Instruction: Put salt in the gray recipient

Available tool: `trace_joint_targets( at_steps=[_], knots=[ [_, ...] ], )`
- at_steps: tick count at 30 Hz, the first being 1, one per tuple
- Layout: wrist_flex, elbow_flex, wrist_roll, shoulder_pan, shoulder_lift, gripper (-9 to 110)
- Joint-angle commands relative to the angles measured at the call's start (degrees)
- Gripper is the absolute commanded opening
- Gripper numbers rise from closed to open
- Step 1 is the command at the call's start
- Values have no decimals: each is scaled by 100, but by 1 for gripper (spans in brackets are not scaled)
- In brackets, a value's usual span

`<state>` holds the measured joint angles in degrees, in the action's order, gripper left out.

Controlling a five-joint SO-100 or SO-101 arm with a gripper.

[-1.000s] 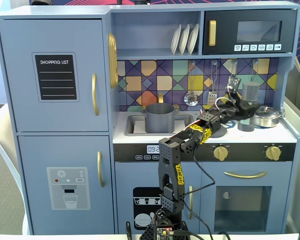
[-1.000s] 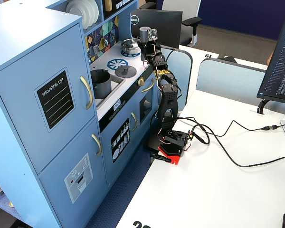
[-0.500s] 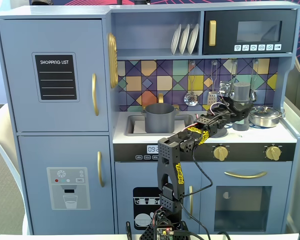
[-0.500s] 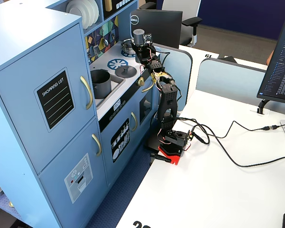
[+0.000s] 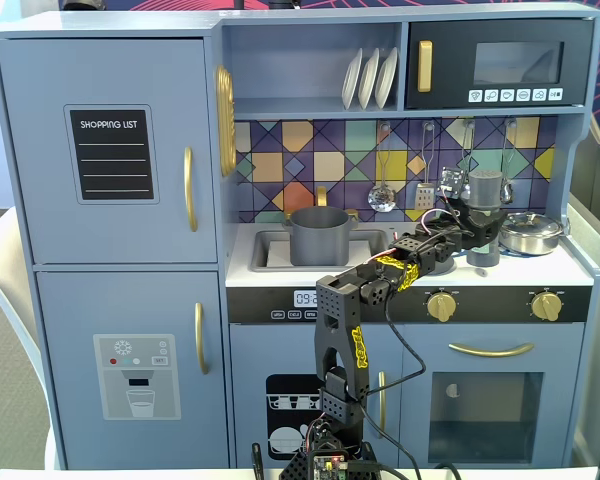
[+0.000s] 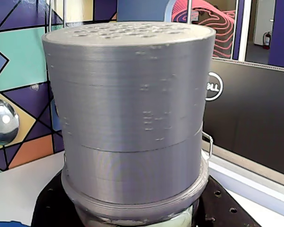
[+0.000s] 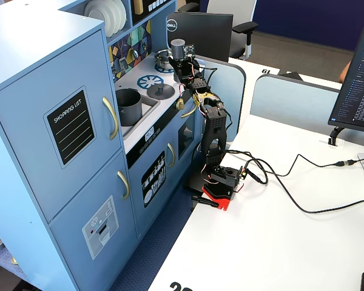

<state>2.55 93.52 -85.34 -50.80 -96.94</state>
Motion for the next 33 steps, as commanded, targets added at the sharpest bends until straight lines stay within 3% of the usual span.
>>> trace_joint_targets(
  at_steps=[1, 30, 33],
  knots=[
    [211, -79, 132, -114, -185, 0],
    [923, 580, 220, -229, 105, 1],
    [1028, 642, 308, -255, 62, 26]
  ],
)
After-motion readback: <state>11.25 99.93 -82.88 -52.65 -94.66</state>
